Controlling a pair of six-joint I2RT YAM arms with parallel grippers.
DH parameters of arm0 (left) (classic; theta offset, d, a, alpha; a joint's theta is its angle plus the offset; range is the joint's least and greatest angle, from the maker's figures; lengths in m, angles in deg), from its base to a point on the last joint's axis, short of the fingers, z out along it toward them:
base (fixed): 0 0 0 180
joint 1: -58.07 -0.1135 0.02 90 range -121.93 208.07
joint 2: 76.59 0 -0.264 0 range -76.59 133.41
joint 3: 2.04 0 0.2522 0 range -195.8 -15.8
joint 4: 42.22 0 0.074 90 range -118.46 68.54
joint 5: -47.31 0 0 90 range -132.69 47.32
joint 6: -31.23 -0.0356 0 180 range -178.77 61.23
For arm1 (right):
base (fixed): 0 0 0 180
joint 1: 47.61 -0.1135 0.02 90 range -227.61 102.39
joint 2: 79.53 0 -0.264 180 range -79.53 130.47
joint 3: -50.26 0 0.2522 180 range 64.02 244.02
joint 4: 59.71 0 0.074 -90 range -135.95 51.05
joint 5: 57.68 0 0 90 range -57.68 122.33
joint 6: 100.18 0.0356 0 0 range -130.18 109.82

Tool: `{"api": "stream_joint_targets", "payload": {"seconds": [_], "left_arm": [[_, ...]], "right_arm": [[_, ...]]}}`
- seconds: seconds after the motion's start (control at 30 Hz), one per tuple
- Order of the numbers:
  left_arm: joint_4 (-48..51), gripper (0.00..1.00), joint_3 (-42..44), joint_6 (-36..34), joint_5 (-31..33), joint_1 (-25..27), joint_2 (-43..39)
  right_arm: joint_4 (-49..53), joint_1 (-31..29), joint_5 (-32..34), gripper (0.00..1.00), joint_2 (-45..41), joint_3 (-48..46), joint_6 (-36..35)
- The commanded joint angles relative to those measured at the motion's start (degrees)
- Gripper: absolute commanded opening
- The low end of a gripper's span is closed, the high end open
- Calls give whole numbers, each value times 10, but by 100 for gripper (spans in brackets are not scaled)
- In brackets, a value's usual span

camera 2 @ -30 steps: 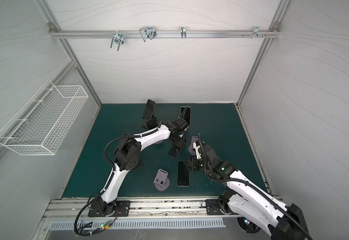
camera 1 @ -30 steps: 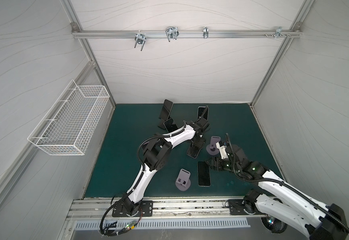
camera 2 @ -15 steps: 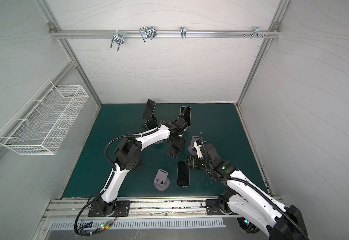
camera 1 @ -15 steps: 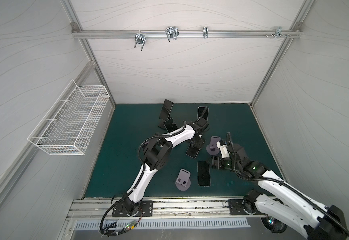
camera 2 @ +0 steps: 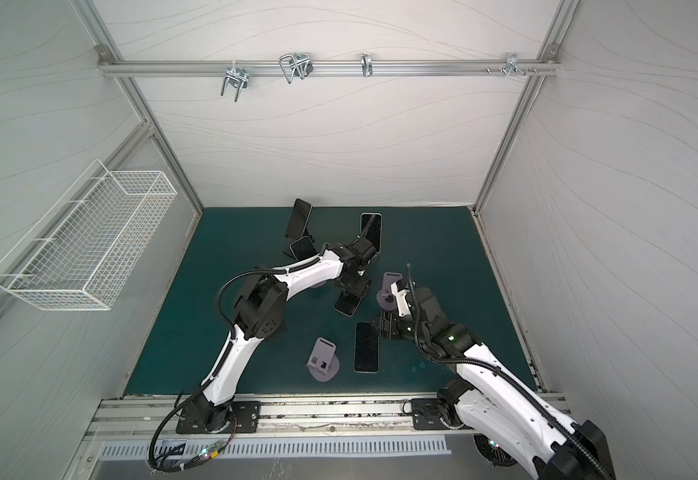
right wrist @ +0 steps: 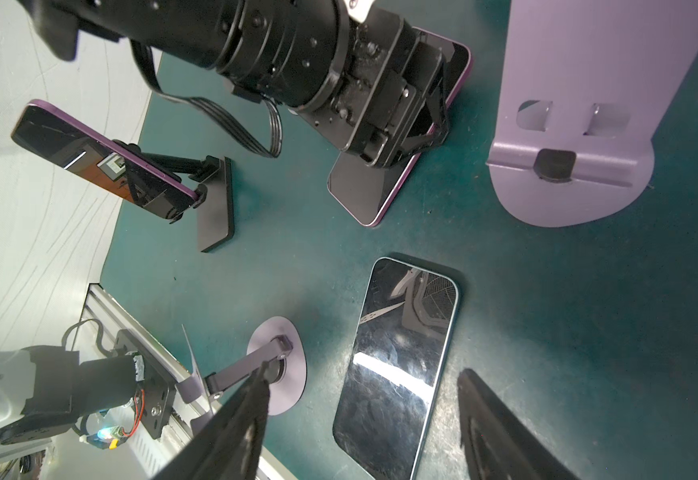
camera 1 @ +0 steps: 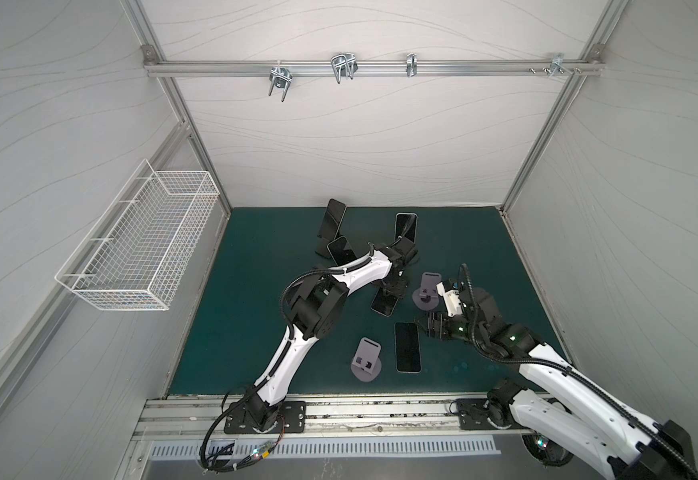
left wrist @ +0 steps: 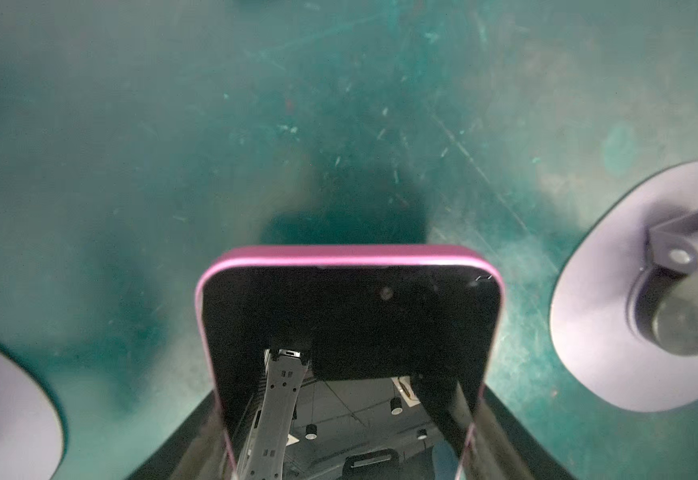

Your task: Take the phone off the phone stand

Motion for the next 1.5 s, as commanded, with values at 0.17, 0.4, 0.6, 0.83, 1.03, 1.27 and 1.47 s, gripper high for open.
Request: {"api": "stream_joint_targets", "payload": {"seconds": [0.17,0.4,0.6,0.83,1.03,1.27,1.47], "left_arm": [[-6,64,-5,16,21,-4,16],[-9,68,9,20,26,-4,18],[-20,75,28,25,25,-3,14],[-18,83,33,28,28,-4,14],[-17,90,33,28,32,-4,-1],[-13,90,33,27,34,-3,-50],[-9,90,54,28,38,2,-113]], "right_arm": [[24,5,-14,72,-32,-10,-9],[46,5,-17,73,-61,-4,3],[94,5,-36,74,-66,23,8],[134,5,-39,74,-117,34,15],[162,5,-40,74,-140,59,17],[182,3,-49,73,-155,75,47],[212,-15,-41,73,-154,97,57]]}}
